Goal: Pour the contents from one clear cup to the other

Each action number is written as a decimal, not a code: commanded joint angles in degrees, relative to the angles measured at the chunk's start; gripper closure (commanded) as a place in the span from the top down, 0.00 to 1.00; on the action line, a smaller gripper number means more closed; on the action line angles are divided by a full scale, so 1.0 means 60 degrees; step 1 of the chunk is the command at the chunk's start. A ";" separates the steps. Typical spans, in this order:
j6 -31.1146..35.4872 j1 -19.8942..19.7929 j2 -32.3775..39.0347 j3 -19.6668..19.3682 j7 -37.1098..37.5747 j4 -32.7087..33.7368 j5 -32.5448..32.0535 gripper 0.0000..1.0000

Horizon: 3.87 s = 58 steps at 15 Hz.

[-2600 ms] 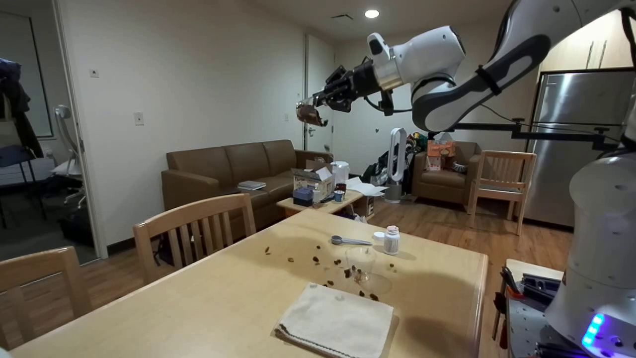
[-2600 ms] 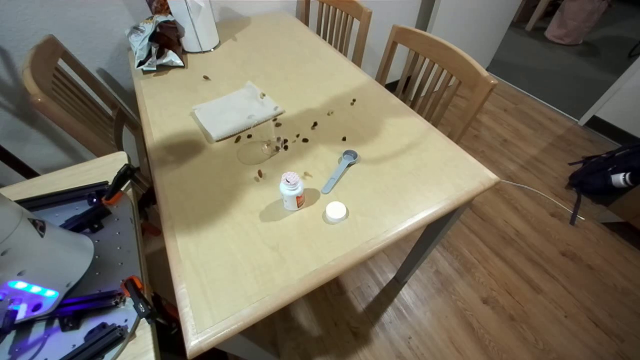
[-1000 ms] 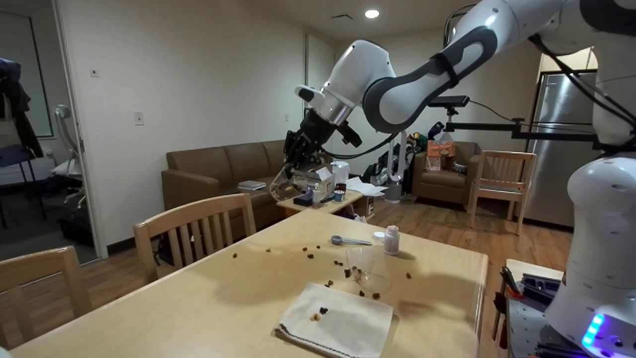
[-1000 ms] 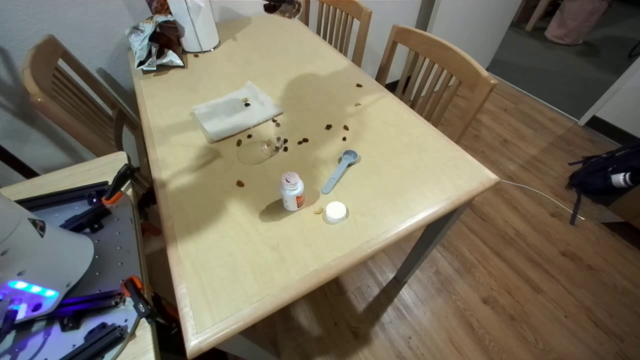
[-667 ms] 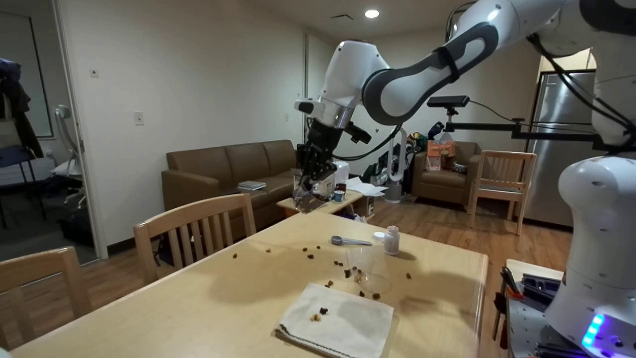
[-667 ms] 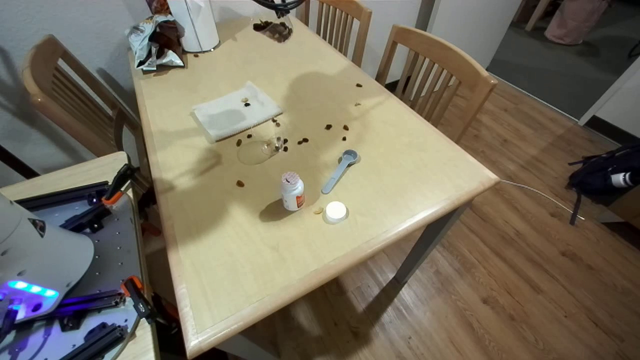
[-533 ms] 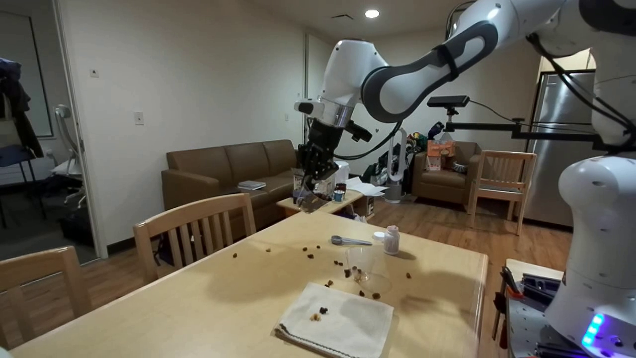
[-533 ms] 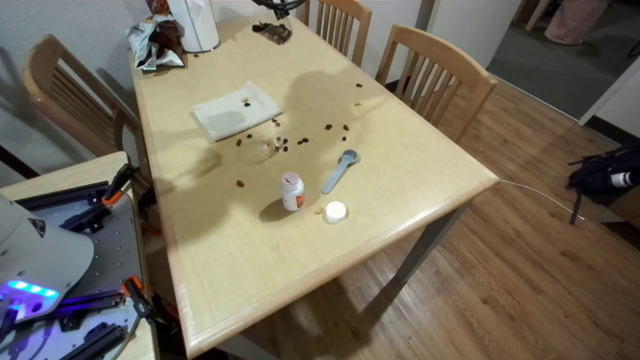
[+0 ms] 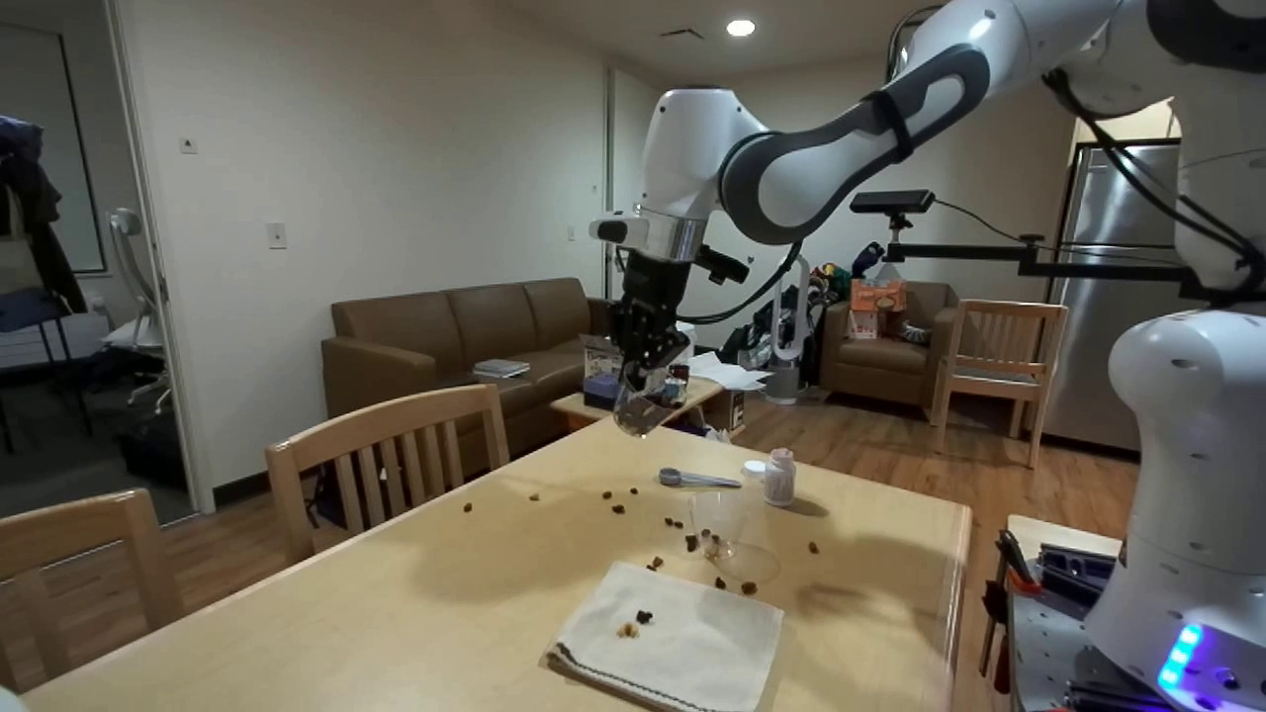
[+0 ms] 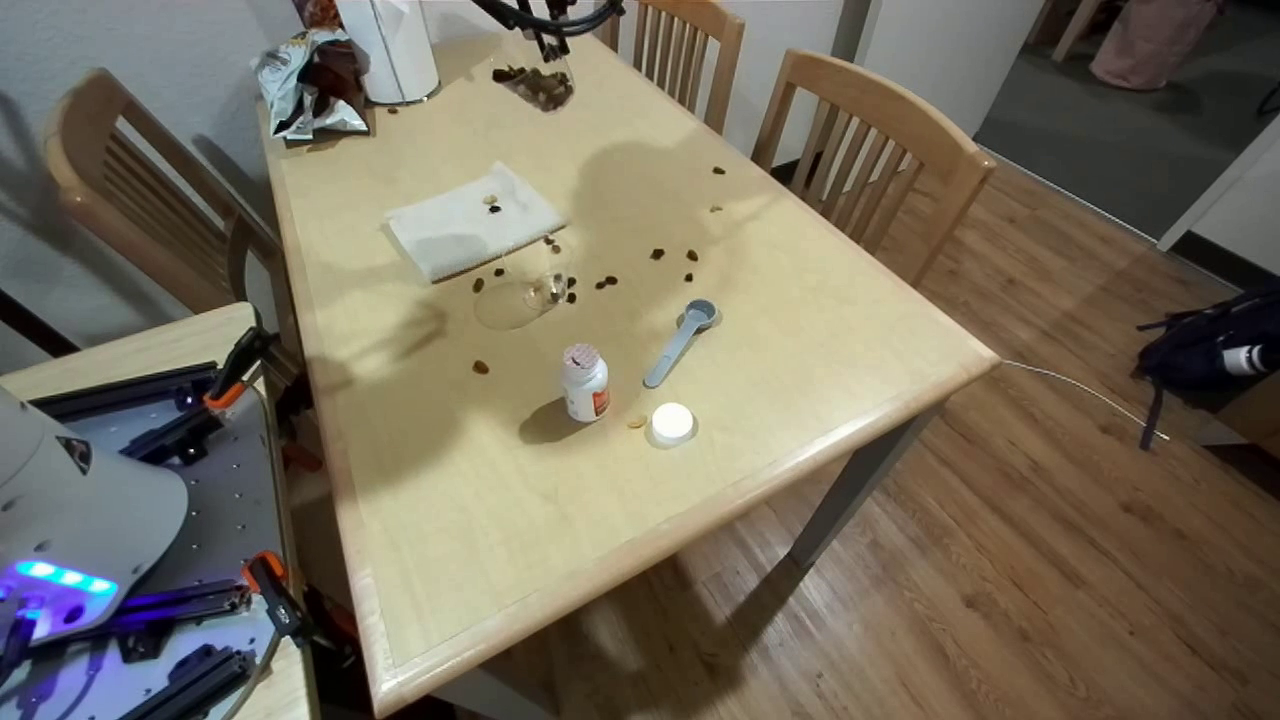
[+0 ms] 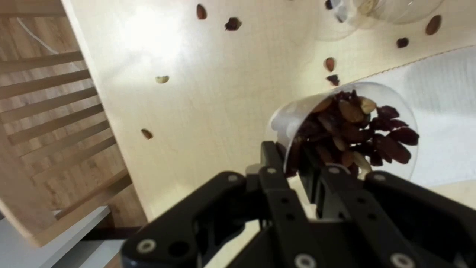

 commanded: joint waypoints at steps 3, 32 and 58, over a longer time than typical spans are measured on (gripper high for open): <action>-0.2495 -0.0479 -0.1077 0.1108 -0.0380 0.0677 0.0162 0.05; -0.3839 -0.0882 -0.4286 0.2106 0.0238 0.0748 -0.0712 0.05; -0.2071 -0.2870 -0.7338 0.2752 -0.3296 -0.0431 0.0020 0.05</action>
